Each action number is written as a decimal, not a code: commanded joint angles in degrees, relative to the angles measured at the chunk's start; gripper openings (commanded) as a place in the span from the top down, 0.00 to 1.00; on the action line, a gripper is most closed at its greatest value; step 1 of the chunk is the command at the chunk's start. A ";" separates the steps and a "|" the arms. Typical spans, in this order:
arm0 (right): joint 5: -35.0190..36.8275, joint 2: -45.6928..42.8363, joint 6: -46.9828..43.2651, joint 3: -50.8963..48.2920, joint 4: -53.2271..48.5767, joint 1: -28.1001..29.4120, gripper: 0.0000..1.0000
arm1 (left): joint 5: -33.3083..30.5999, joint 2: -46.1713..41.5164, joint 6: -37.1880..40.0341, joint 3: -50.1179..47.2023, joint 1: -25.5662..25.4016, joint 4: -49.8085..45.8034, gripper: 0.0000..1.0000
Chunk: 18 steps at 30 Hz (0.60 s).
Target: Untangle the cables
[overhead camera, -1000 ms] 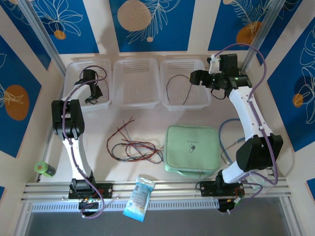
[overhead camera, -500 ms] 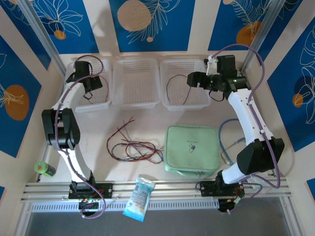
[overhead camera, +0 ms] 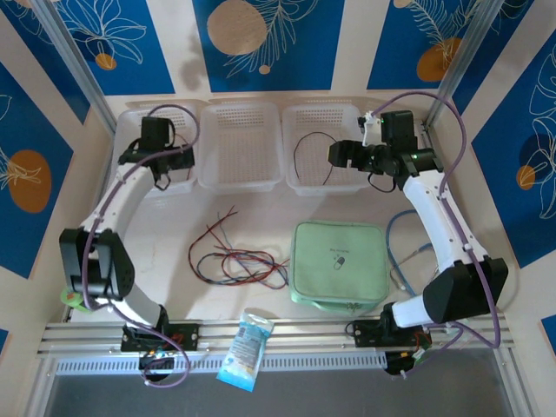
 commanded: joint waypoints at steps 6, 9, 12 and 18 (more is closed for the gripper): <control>-0.83 -1.93 1.41 -3.07 1.28 0.13 0.19 | 0.19 -8.08 -0.49 -6.39 -6.38 -9.03 0.12; -0.94 -1.48 1.73 -3.28 1.72 0.13 0.19 | 0.46 -7.61 -3.16 -4.99 -5.29 -12.88 0.11; -1.50 -1.11 2.23 -3.26 2.03 0.23 0.19 | 5.17 -6.09 -6.86 -3.71 -0.60 -14.61 0.07; -1.08 -1.07 1.68 -3.01 1.86 0.07 0.19 | 12.35 -1.60 -7.85 -0.32 8.58 -14.95 0.06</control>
